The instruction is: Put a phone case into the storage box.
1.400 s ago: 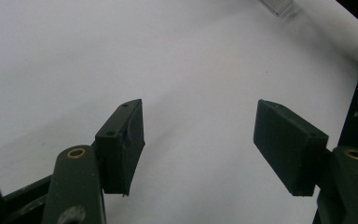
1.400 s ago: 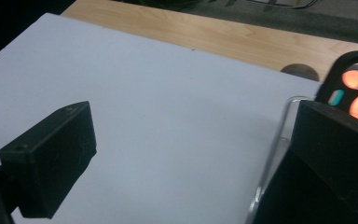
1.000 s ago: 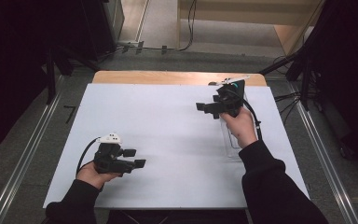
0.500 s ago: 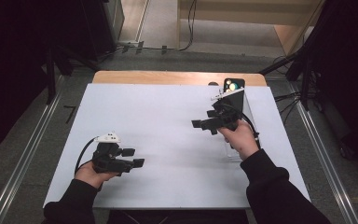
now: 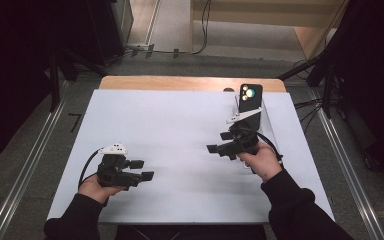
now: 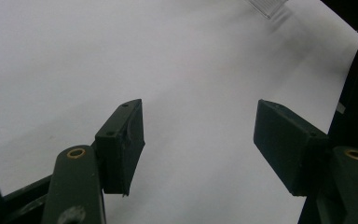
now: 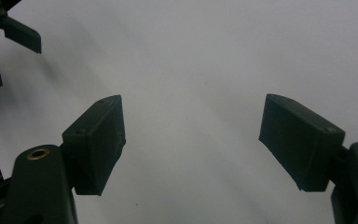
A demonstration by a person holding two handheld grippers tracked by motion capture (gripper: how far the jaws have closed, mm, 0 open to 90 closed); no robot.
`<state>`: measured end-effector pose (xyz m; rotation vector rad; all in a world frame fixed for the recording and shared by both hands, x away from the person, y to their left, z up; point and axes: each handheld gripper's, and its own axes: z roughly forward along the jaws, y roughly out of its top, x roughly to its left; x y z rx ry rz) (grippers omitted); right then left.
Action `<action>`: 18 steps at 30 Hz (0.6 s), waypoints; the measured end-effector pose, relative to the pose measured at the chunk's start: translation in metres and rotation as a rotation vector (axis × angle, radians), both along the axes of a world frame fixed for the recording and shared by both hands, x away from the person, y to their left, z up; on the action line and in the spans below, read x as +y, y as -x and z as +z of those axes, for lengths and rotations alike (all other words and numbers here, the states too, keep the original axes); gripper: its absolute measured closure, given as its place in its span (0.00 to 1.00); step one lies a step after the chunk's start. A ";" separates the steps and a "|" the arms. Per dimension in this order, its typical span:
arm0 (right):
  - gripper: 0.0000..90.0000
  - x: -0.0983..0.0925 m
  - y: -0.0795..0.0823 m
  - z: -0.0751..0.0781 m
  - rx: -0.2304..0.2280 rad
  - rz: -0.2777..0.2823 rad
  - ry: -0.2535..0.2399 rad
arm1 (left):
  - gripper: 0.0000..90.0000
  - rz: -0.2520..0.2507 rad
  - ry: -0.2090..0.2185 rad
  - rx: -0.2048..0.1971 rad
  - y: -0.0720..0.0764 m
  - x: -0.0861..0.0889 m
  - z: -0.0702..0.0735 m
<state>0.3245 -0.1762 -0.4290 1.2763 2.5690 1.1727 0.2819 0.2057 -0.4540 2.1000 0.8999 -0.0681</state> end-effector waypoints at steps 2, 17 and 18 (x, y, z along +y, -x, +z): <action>0.23 -0.001 0.006 -0.001 -0.008 0.012 0.009 | 0.37 -0.004 0.000 0.002 0.001 0.000 0.001; 0.23 -0.013 0.038 -0.014 -0.004 0.083 0.000 | 0.37 -0.031 0.006 -0.004 0.008 -0.003 0.001; 0.23 -0.014 0.039 -0.016 -0.008 0.087 0.004 | 0.37 -0.034 0.007 -0.005 0.009 -0.003 0.000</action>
